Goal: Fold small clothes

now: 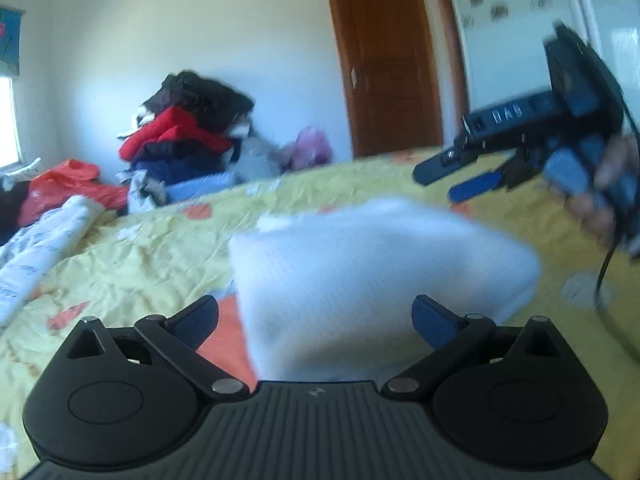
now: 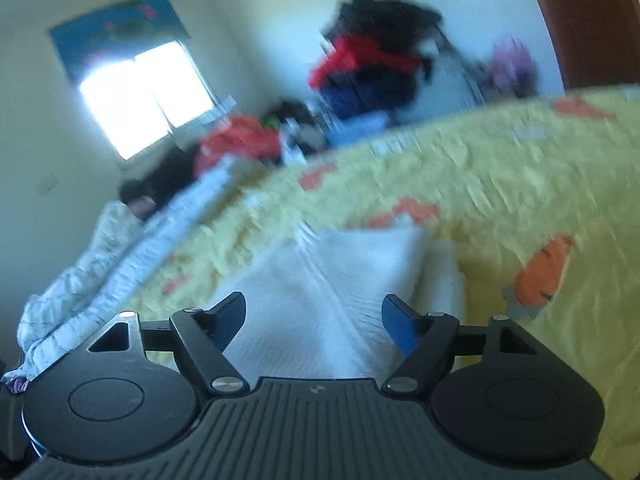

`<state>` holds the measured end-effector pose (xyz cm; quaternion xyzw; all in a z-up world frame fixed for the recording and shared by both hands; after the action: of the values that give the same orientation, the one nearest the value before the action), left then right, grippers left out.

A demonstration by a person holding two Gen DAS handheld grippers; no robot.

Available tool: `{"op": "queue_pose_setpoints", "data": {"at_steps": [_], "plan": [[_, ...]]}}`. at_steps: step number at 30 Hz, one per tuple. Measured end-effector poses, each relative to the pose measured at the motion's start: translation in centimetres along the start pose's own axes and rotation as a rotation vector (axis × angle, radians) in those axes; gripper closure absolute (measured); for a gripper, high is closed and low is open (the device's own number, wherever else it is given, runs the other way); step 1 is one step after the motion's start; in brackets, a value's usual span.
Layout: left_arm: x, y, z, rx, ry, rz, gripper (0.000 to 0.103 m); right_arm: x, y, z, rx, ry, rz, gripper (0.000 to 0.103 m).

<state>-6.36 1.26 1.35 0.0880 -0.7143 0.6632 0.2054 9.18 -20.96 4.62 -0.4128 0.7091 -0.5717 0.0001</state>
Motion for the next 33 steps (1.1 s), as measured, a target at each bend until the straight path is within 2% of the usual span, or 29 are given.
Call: {"op": "queue_pose_setpoints", "data": {"at_steps": [4, 6, 8, 10, 12, 13, 14, 15, 17, 21, 23, 25, 28, 30, 32, 33], "plan": [[0.2, 1.5, -0.5, -0.021, -0.023, -0.059, 0.000, -2.4, 0.9, 0.7, 0.029, 0.036, -0.126, 0.025], [0.1, 2.1, -1.0, -0.023, -0.039, -0.084, 0.013, -2.9, 1.8, 0.3, 0.078, 0.043, -0.148, 0.026], [-0.7, 2.2, -1.8, -0.004, -0.069, -0.113, 0.054, -2.9, 2.9, -0.5, 0.155, 0.062, -0.152, 0.027], [-1.0, 2.1, -2.8, 0.060, -0.048, -0.126, 0.054, -3.0, 3.4, -0.6, 0.161, 0.060, -0.146, 0.027], [-0.9, 1.7, -2.5, 0.061, -0.065, -0.097, 0.055, -3.0, 3.3, -0.2, 0.147, 0.051, -0.146, 0.027], [-0.6, 1.8, -1.9, 0.034, -0.075, -0.071, 0.063, -3.0, 3.3, -0.1, 0.144, 0.046, -0.145, 0.027], [-0.5, 1.8, -1.4, 0.004, -0.077, -0.054, 0.076, -3.0, 3.4, 0.1, 0.148, 0.041, -0.144, 0.028], [-0.4, 1.9, -1.0, -0.015, -0.083, -0.047, 0.081, -3.0, 3.3, 0.2, 0.152, 0.037, -0.144, 0.029], [0.0, 2.2, -1.3, -0.004, -0.103, -0.029, 0.083, -3.0, 3.5, 0.5, 0.161, 0.022, -0.146, 0.030], [-1.2, 2.8, -2.3, 0.071, -0.100, -0.085, 0.085, -3.4, 3.7, 0.9, 0.184, -0.004, -0.134, 0.029], [-0.9, 2.5, -1.7, 0.057, -0.110, -0.085, 0.085, -3.4, 3.5, 0.7, 0.182, 0.001, -0.137, 0.029], [0.0, 2.3, -1.0, 0.018, -0.086, -0.078, 0.081, -2.8, 2.9, 0.5, 0.176, 0.007, -0.128, 0.029], [1.9, 2.5, -0.9, -0.037, -0.050, -0.062, 0.075, -1.1, 0.8, 1.5, 0.052, 0.019, -0.050, 0.024], [3.1, 1.9, -1.2, -0.023, 0.002, -0.044, 0.069, -0.9, -0.8, 2.3, -0.014, -0.016, -0.017, 0.023], [3.4, 0.6, -0.9, -0.007, 0.029, -0.001, 0.049, -2.2, -1.9, 2.4, 0.006, 0.014, -0.044, 0.022], [3.3, -0.2, -0.6, -0.002, 0.028, 0.034, 0.024, -3.4, -2.3, 2.5, 0.022, 0.043, -0.076, 0.022]]}}
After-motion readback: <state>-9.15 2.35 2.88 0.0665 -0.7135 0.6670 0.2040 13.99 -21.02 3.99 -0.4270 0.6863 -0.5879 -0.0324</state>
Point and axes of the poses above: each gripper's, at about its wrist camera, not at the fingertips, and x roughly against the way its jaws point, z to its right, y to its underside, the point moved 2 cm from there along -x, roughly the way its jaws point, and after that the axes turned 8 degrees about x, right-handed, at the moved point
